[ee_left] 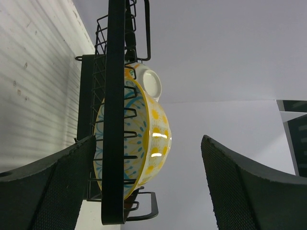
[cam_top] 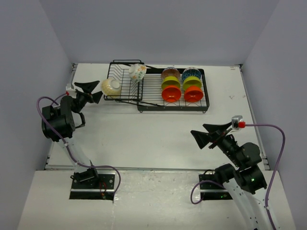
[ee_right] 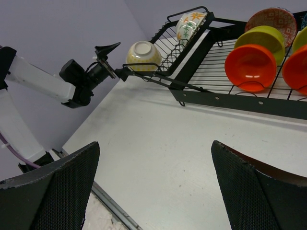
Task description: Unload the bowls from the dish rack
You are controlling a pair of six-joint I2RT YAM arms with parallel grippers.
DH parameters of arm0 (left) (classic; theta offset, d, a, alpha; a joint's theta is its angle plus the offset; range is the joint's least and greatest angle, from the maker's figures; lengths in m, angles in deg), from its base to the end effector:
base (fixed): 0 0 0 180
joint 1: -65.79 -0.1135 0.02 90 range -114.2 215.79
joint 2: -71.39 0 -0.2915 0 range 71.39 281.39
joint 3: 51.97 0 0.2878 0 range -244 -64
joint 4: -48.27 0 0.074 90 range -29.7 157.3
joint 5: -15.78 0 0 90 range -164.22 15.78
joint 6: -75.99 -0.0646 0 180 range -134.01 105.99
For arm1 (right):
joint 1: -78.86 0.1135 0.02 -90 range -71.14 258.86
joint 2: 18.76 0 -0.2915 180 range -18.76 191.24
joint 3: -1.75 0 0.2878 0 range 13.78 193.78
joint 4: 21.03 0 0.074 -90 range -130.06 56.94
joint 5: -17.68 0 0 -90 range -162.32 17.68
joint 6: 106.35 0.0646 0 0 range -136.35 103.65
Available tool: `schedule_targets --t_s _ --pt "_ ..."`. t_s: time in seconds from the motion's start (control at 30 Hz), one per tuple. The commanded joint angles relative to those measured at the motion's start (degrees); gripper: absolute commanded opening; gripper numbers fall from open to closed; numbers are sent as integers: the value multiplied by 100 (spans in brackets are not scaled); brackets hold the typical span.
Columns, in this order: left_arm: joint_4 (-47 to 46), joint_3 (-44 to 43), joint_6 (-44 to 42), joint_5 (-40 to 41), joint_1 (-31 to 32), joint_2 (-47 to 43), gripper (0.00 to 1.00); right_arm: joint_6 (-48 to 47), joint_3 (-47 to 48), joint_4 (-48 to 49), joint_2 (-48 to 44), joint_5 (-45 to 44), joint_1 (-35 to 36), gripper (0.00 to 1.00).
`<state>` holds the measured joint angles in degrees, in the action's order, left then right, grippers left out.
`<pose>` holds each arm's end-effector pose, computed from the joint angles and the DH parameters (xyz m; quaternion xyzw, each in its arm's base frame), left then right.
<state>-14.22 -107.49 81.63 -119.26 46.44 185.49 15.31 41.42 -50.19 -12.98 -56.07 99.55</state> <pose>0.4005 0.0922 0.1422 -0.3813 0.5749 -0.6226 0.3695 0.0913 0.0538 0.3146 -0.0394 0.6774 0.4072 0.6114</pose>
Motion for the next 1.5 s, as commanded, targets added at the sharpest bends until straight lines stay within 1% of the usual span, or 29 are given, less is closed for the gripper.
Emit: schedule_targets --t_s 0.0,0.7,1.0,1.3,1.43,1.47 --pt "-2585 -169 104 -93 37 -239 89 -72 -13 245 99 185 32 99" --pt "-2778 -125 193 83 54 -609 90 -81 -30 262 134 203 32 99" --pt "-2813 -256 280 -40 239 -310 90 -81 -30 280 160 194 32 99" --pt "-2901 -310 351 -23 327 -152 85 -64 -30 271 213 168 32 99" --pt "-2945 -310 368 -14 327 -20 81 -63 -30 289 248 177 32 99" --pt "-2963 -310 377 -14 327 6 77 -63 -30 289 257 185 32 99"
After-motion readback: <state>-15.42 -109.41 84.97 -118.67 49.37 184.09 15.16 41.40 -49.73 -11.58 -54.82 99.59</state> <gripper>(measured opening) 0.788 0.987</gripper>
